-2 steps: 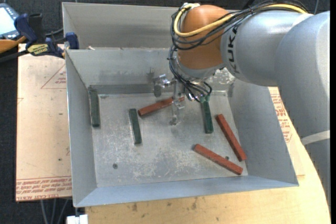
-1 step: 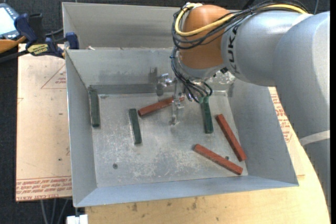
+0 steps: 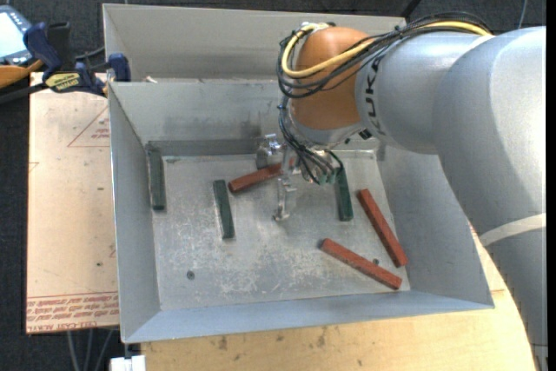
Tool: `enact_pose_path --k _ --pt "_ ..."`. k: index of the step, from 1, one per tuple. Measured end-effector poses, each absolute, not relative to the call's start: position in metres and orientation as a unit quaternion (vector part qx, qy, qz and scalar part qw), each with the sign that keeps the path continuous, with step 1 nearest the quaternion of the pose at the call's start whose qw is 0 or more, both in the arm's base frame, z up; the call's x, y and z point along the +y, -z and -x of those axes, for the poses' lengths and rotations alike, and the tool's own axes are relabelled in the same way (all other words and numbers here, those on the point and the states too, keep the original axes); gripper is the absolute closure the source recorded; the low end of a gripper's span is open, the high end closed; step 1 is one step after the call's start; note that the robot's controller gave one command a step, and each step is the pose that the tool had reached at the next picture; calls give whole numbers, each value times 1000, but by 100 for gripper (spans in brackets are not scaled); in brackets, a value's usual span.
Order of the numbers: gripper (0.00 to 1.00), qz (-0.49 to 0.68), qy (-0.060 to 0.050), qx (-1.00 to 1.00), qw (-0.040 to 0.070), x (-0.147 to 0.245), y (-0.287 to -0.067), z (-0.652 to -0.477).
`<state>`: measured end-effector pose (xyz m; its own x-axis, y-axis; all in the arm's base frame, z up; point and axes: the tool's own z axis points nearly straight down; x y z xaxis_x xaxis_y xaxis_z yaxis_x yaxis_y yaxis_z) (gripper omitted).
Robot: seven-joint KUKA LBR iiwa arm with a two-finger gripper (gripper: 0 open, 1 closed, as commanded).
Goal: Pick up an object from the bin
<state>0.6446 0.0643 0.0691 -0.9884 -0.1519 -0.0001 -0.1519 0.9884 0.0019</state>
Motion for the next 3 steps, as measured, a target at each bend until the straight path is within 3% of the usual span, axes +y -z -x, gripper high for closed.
enact_pose_path --k 1,2,3 --pt "0 -76 1 -997 -1 65 -70 -645" --pt "100 -76 1 -997 -2 65 -71 -646" --pt "100 -77 1 -997 -5 65 -139 -648"
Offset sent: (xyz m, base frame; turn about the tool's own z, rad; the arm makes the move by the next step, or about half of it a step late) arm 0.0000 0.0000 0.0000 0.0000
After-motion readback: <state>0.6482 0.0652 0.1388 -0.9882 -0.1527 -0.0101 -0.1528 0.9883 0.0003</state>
